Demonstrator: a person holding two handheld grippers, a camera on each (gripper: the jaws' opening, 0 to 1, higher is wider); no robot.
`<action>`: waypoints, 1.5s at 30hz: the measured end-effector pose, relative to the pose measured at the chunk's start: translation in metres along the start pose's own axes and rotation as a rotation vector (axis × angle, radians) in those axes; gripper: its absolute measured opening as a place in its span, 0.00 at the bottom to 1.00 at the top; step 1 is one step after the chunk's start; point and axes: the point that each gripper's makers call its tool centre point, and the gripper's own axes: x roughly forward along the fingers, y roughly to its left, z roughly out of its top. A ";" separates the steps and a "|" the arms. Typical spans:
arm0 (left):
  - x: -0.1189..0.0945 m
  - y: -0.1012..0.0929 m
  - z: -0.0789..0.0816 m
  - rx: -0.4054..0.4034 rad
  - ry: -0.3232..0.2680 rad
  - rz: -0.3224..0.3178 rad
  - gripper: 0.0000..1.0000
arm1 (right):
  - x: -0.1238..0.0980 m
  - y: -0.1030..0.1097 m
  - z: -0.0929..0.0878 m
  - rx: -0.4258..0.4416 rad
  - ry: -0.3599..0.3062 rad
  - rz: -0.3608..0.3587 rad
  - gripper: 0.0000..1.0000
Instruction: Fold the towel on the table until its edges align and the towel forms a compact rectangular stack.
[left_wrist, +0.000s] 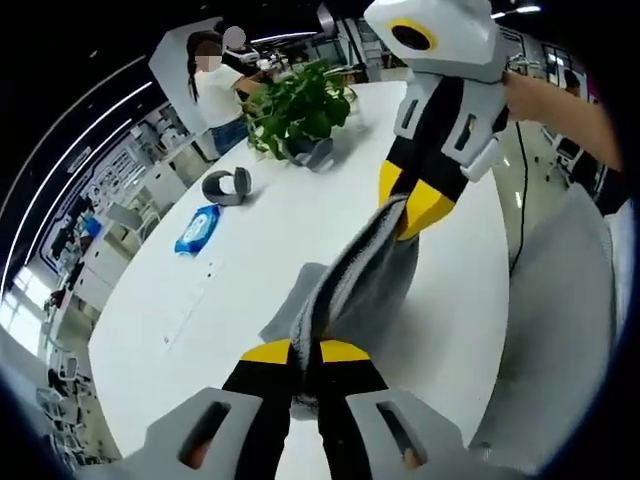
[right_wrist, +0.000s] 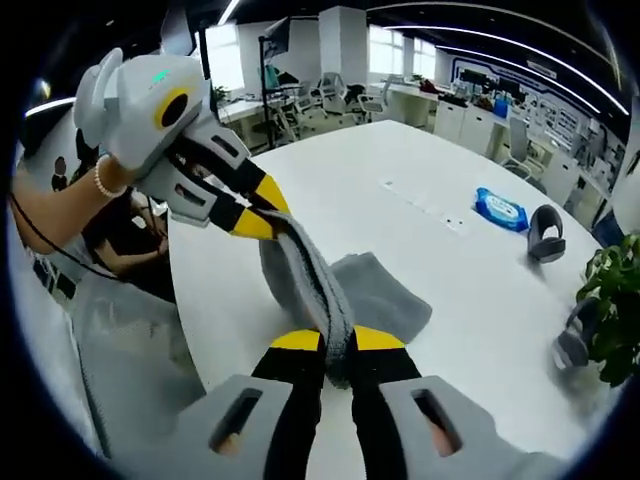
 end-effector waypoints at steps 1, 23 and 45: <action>0.004 0.002 0.000 -0.006 -0.001 0.003 0.08 | 0.003 -0.006 0.000 -0.001 0.002 -0.017 0.07; 0.120 0.038 -0.060 -0.188 0.122 -0.036 0.08 | 0.119 -0.073 -0.026 0.044 0.159 -0.037 0.07; 0.164 0.031 -0.084 -0.129 0.120 -0.083 0.07 | 0.149 -0.073 -0.060 0.152 0.214 -0.010 0.06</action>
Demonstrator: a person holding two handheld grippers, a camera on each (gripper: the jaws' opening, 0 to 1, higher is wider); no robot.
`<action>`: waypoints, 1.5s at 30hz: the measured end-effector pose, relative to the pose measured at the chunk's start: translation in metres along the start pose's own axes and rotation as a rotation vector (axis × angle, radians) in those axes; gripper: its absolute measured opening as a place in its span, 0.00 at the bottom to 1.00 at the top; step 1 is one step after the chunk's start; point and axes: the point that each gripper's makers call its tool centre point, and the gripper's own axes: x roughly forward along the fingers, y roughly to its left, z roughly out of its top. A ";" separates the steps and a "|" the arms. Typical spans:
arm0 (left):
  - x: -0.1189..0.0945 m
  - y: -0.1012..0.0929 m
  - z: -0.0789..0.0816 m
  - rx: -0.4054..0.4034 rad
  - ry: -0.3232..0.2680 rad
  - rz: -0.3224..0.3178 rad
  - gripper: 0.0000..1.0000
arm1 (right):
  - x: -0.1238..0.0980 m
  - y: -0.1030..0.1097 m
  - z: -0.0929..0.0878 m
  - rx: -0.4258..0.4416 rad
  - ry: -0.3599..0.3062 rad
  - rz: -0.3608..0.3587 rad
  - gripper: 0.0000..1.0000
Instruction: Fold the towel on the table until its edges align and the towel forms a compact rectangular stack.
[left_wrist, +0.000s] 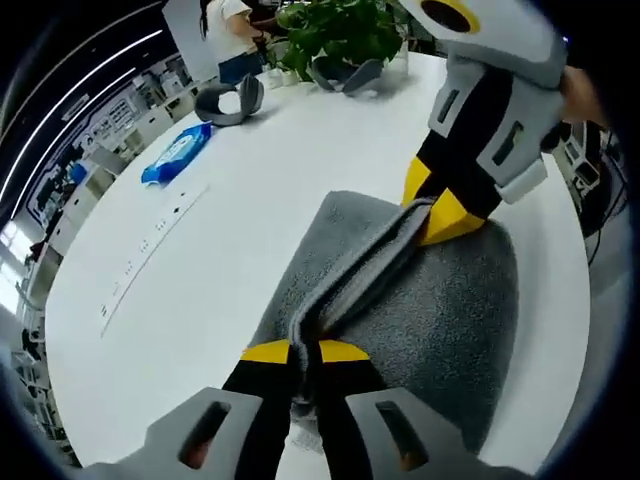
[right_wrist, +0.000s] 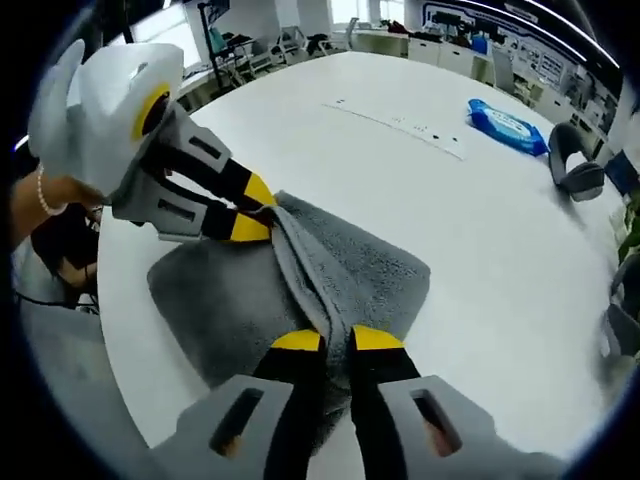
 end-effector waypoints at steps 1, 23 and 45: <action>0.000 0.000 0.000 -0.002 -0.013 0.002 0.07 | 0.000 0.001 0.000 -0.001 0.001 0.000 0.06; -0.092 0.027 0.021 -0.273 -0.313 0.136 0.25 | -0.075 -0.003 0.017 0.116 -0.322 -0.041 0.20; -0.200 -0.035 -0.009 -0.554 -0.668 0.261 0.73 | -0.166 0.047 -0.004 0.172 -0.700 -0.165 0.54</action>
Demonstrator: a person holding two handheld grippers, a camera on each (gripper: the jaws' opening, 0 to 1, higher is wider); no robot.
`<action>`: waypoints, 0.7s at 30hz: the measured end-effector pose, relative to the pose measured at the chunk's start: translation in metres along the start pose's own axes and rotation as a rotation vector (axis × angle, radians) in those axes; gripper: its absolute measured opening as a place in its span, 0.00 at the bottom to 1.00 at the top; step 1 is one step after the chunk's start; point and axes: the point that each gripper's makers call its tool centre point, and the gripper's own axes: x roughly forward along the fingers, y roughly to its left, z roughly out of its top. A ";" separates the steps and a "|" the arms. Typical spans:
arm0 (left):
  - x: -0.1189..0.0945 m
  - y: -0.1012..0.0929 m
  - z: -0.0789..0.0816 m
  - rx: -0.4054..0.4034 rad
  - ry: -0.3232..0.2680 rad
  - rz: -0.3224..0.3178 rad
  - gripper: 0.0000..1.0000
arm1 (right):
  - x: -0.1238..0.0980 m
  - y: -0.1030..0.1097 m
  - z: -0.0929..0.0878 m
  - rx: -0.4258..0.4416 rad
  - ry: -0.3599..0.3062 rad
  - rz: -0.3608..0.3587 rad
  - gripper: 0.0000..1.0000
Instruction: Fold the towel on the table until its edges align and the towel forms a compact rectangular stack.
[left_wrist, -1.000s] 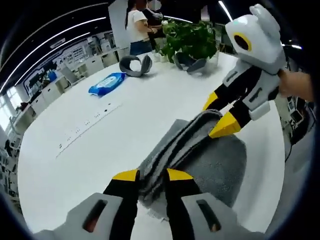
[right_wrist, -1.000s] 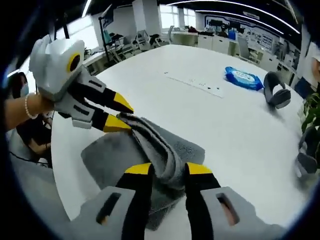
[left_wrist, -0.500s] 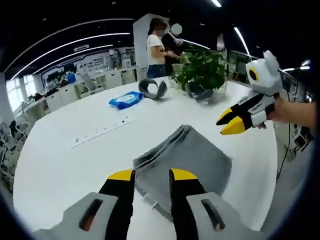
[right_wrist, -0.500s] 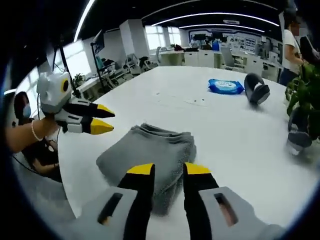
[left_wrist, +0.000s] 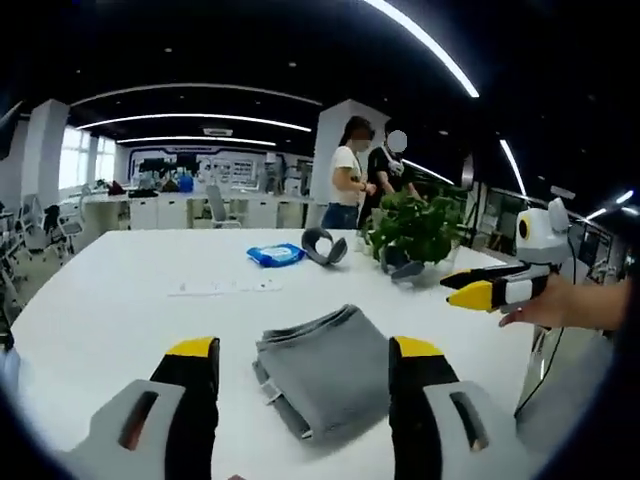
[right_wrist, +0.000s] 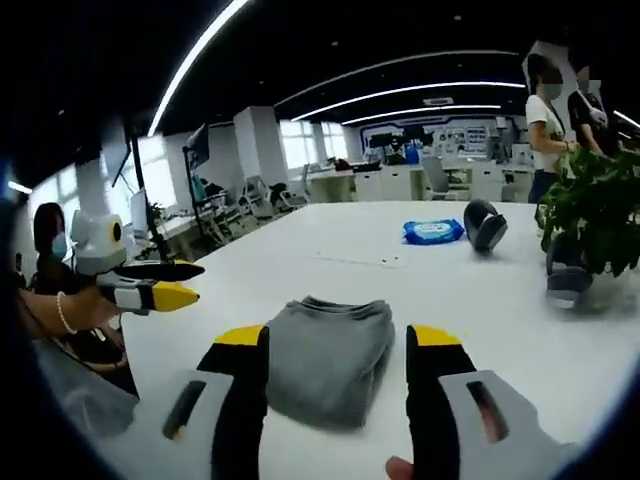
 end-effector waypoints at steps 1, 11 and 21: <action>-0.003 -0.002 0.001 0.003 -0.003 0.000 0.74 | -0.006 0.000 0.000 0.003 -0.008 -0.011 0.54; -0.036 -0.014 -0.010 0.057 -0.042 0.062 0.94 | -0.031 0.001 -0.006 -0.002 -0.065 -0.051 0.80; -0.043 -0.014 -0.032 0.083 0.050 0.095 1.00 | -0.042 0.006 -0.034 0.026 -0.060 -0.056 1.00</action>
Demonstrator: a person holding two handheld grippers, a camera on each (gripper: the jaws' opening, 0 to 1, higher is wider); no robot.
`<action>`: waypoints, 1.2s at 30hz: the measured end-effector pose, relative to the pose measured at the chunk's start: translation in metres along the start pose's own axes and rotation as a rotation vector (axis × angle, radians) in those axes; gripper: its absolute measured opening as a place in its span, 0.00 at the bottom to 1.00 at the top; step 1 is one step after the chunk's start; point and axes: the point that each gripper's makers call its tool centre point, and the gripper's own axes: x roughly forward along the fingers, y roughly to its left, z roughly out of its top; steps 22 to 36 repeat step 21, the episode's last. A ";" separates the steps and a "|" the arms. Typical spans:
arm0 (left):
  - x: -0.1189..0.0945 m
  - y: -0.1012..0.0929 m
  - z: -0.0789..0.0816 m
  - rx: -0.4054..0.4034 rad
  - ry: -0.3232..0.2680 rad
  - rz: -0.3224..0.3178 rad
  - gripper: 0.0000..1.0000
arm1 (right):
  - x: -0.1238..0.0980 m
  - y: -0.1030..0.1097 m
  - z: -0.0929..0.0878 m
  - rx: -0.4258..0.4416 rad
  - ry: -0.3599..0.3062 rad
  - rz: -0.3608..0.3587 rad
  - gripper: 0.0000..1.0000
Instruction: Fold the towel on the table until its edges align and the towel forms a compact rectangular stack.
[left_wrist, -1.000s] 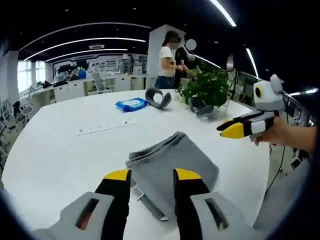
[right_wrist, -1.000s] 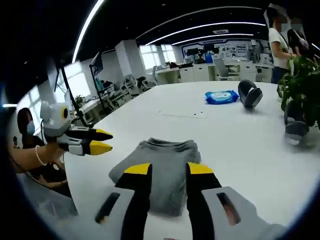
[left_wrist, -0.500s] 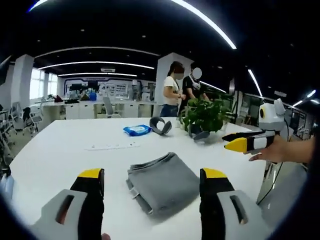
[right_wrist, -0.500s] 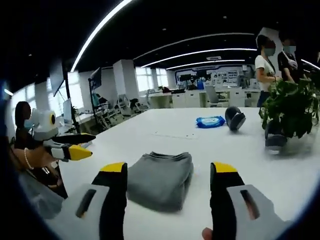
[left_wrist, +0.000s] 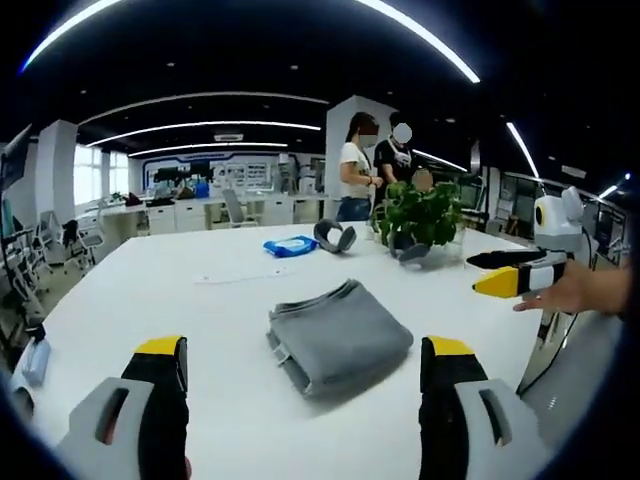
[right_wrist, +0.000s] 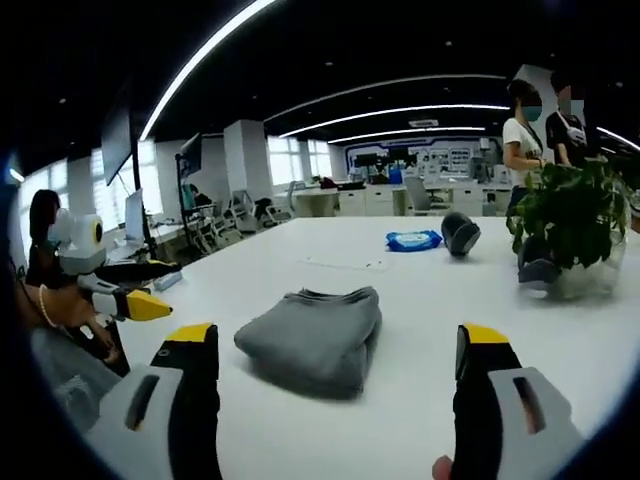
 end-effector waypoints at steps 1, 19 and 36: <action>0.001 -0.001 -0.004 0.008 0.020 0.000 1.00 | 0.001 -0.001 -0.003 0.006 0.012 -0.001 1.00; 0.004 0.001 -0.007 0.087 0.040 0.019 1.00 | 0.002 -0.001 -0.002 -0.041 0.037 -0.001 0.99; 0.004 0.002 -0.007 0.096 0.040 0.025 1.00 | 0.003 -0.001 -0.002 -0.034 0.034 0.001 0.99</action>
